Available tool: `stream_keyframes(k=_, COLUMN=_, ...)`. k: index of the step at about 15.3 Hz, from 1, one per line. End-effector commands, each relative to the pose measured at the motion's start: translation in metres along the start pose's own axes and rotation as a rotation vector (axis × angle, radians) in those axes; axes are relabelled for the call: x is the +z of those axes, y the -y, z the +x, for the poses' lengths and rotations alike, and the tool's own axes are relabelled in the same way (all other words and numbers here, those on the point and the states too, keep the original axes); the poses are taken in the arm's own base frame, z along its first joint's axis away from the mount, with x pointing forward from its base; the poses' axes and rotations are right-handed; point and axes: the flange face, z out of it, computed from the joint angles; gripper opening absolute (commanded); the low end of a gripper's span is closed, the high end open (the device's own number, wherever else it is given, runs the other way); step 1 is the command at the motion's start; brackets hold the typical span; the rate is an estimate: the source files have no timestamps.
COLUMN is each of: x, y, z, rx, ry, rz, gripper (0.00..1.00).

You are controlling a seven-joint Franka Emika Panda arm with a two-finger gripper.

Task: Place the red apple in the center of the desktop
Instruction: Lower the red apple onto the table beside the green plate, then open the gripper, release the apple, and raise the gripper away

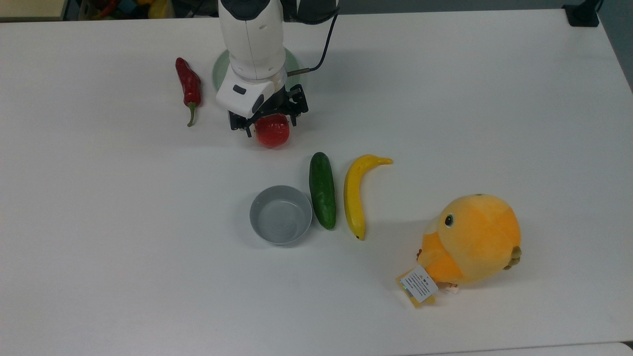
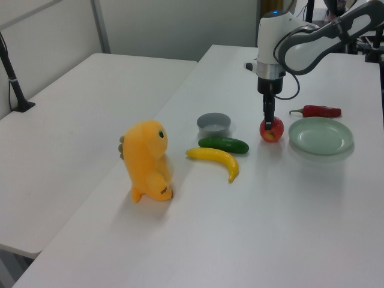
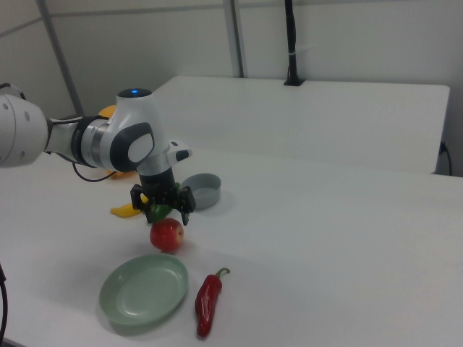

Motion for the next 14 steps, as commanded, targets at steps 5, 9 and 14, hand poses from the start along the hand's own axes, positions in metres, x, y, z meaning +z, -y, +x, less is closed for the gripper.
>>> stream_keyframes(k=5, x=-0.079, y=-0.010, z=0.008, rx=0.129, ry=-0.126, rz=-0.037, gripper=1.00)
stream_keyframes(k=9, x=-0.147, y=-0.007, z=0.004, rx=0.408, ry=-0.225, rz=-0.023, gripper=1.00)
stream_keyframes(k=14, x=-0.195, y=0.009, z=-0.017, rx=0.548, ry=-0.187, rz=-0.009, gripper=1.00)
